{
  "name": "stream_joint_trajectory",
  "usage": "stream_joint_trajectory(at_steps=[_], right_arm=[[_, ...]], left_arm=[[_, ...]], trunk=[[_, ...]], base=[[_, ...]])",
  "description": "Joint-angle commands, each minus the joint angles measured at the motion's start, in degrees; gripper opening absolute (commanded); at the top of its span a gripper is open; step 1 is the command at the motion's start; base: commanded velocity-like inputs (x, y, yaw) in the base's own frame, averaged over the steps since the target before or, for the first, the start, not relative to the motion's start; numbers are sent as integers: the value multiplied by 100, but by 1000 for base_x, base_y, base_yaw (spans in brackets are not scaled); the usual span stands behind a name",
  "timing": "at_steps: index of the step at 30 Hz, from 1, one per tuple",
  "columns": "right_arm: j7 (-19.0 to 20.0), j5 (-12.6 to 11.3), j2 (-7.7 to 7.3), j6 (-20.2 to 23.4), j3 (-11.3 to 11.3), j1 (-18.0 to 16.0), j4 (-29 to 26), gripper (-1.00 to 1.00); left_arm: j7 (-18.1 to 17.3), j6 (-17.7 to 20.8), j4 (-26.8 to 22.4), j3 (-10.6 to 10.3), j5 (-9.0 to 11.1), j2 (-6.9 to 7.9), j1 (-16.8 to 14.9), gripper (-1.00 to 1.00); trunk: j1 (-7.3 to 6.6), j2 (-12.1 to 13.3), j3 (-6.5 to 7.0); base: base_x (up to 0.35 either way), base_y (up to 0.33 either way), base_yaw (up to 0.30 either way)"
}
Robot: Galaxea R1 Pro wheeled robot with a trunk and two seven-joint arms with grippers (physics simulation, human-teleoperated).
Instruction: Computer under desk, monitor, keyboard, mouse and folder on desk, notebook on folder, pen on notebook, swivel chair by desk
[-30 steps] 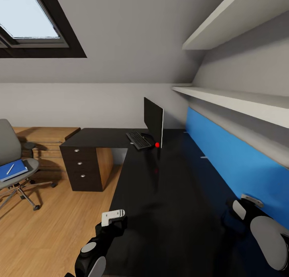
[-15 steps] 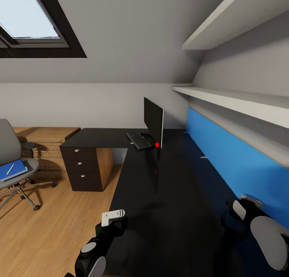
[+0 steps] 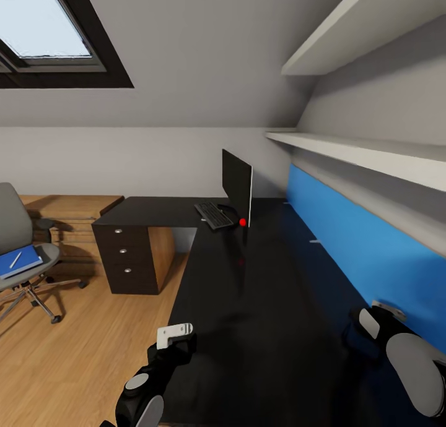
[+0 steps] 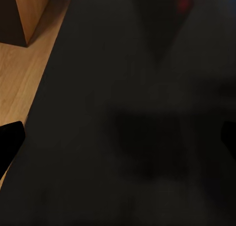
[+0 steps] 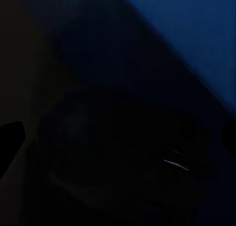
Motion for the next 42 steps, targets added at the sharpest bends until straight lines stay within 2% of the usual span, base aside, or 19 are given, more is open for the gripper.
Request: stream_joint_trajectory(at_steps=[1,10,15,27,28,42], right_arm=[[-15,-2,2,34,-1,-3,-9,100],[-15,-2,6,35,0,-3,-9,100],[-15,-2,6,35,-1,-3,-9,100],[-14,-2,6,37,7,-3,-11,100],[-14,-2,6,37,7,-3,-12,-100],[33,-2,31,21,8,-3,-33,-100]], left_arm=[[54,11,-8,-12,51,3,-6,100],[54,10,-8,-12,51,3,-6,100],[54,10,-8,-12,51,3,-6,100],[54,8,-8,-13,51,3,-6,100],[54,9,-8,-13,51,3,-6,100],[54,11,-8,-13,51,3,-6,100]], trunk=[[23,-45,-25],[23,-45,-25],[132,-246,-115],[132,-246,-115],[132,-246,-115],[132,-246,-115]], base=[[0,0,0],[0,0,0],[0,0,0],[0,0,0],[0,0,0],[0,0,0]])
